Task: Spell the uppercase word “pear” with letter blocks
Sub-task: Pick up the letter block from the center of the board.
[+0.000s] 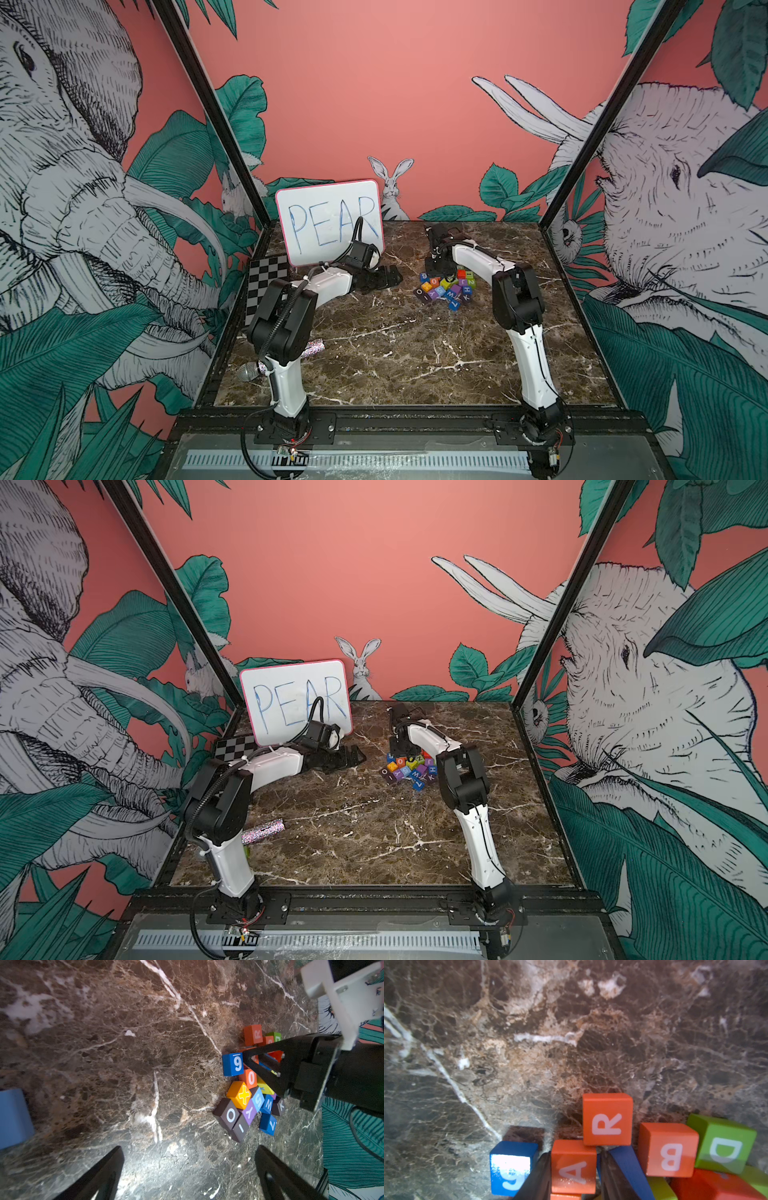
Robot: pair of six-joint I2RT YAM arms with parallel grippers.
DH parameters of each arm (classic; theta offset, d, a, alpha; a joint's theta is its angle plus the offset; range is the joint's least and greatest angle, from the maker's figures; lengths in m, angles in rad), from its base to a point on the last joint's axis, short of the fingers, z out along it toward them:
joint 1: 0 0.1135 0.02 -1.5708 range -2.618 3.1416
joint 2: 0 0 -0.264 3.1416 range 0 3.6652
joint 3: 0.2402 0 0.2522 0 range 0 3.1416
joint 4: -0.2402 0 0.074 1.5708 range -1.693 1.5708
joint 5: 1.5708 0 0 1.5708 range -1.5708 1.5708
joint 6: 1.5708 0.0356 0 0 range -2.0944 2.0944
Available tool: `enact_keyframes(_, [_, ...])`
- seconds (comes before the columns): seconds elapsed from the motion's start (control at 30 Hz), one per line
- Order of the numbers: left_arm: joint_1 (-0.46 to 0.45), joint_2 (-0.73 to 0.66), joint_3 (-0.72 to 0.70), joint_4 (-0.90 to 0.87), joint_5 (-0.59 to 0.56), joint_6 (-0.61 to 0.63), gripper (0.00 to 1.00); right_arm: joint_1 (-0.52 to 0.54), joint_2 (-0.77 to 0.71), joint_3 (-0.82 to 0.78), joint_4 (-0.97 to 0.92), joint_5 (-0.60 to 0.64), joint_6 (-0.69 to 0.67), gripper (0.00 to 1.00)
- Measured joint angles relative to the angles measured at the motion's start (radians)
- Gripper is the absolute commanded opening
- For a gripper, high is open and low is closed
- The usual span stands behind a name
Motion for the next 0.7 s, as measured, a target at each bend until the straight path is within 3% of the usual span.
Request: enact_keyframes(0.7, [0.013, -0.034, -0.019, 0.001, -0.001, 0.000, 0.99, 0.000, 0.018, 0.084, -0.045, 0.019, -0.002, 0.33])
